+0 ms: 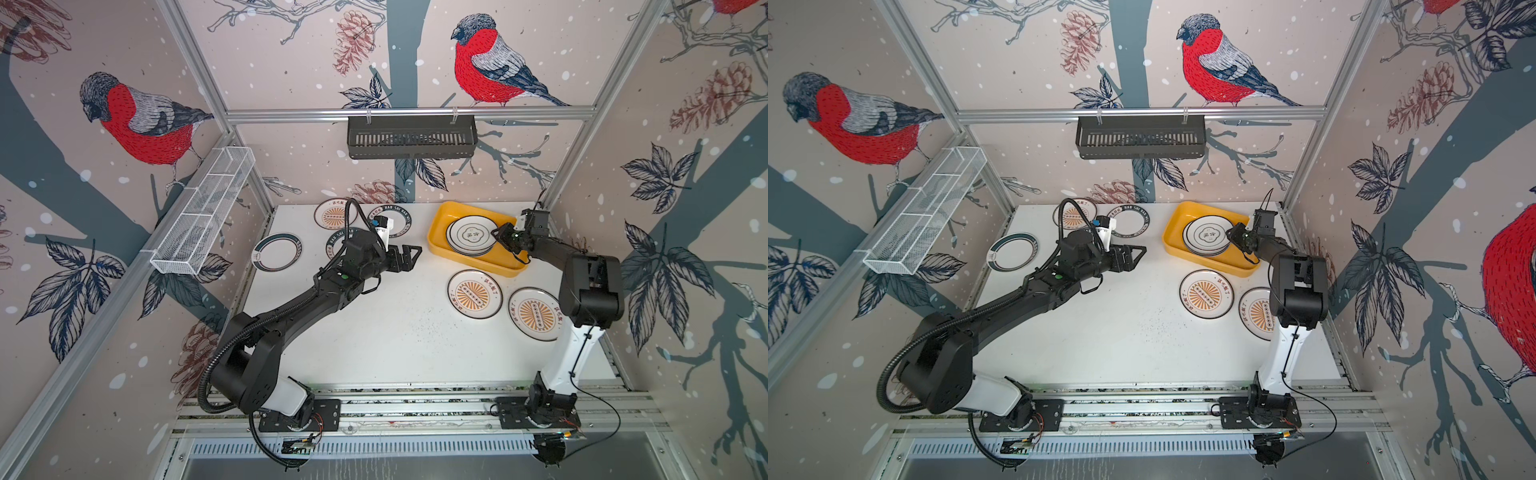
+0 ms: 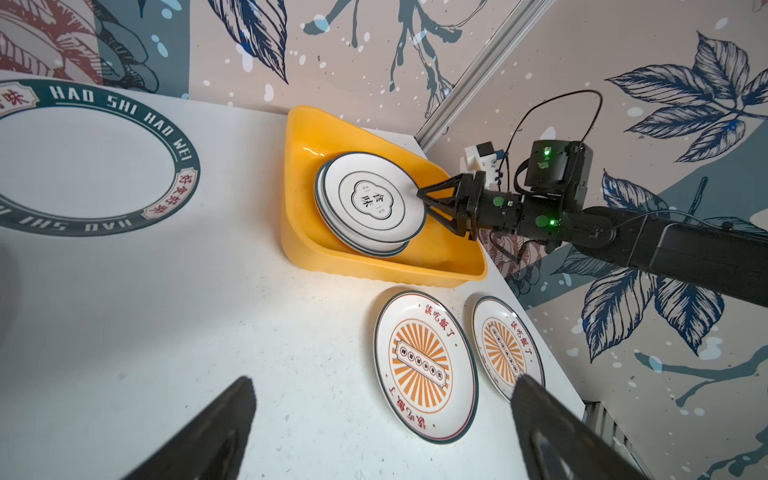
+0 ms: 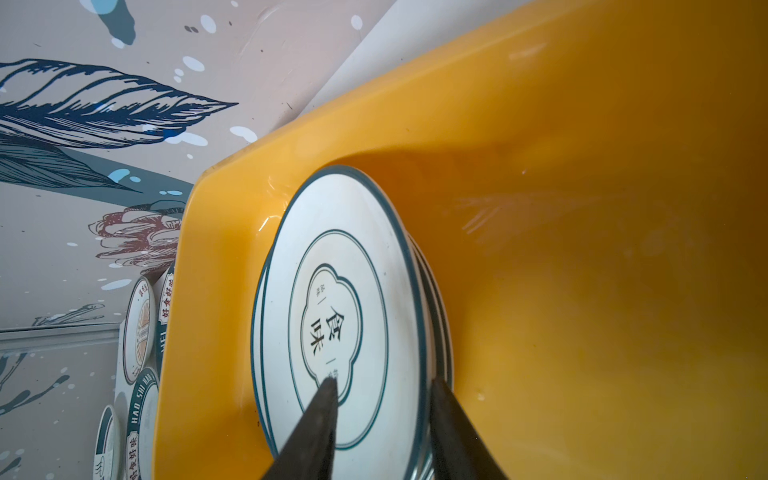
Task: Place the plates into the plastic bin on the countertop
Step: 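Lower the plate into the yellow bin with the right gripper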
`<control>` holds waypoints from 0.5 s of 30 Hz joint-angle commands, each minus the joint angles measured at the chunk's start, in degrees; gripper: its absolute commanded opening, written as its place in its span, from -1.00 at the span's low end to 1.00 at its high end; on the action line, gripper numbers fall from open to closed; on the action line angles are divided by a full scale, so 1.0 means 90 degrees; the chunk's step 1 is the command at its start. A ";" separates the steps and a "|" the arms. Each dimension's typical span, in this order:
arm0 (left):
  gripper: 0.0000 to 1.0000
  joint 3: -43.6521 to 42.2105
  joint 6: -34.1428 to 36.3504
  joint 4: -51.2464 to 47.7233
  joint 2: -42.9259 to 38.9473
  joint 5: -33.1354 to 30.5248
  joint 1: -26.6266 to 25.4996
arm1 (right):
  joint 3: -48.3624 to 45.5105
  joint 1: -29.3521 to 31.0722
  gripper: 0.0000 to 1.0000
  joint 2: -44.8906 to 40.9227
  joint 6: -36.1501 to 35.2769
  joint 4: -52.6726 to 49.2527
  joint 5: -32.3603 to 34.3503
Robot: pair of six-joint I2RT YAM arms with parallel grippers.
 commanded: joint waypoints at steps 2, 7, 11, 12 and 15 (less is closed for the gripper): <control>0.93 -0.0188 -0.0129 0.0174 -0.0153 -0.0070 -0.0001 | 0.0158 0.0106 0.01 -0.0072 -0.0300 -0.0214 0.0068; 0.92 -0.0432 -0.0230 0.0223 -0.0314 -0.0035 -0.0004 | 0.0355 0.0229 0.14 -0.0073 -0.0503 -0.0715 0.0177; 0.92 -0.0635 -0.0377 0.0402 -0.0382 0.0121 -0.0004 | 0.0410 0.0289 0.29 -0.0159 -0.0657 -0.1046 0.0395; 0.92 -0.0679 -0.0420 0.0420 -0.0402 0.0122 -0.0008 | 0.0384 0.0294 0.31 -0.0206 -0.0686 -0.1073 0.0418; 0.92 -0.0812 -0.0488 0.0511 -0.0451 0.0170 -0.0008 | 0.0311 0.0296 0.39 -0.0363 -0.0752 -0.1127 0.0455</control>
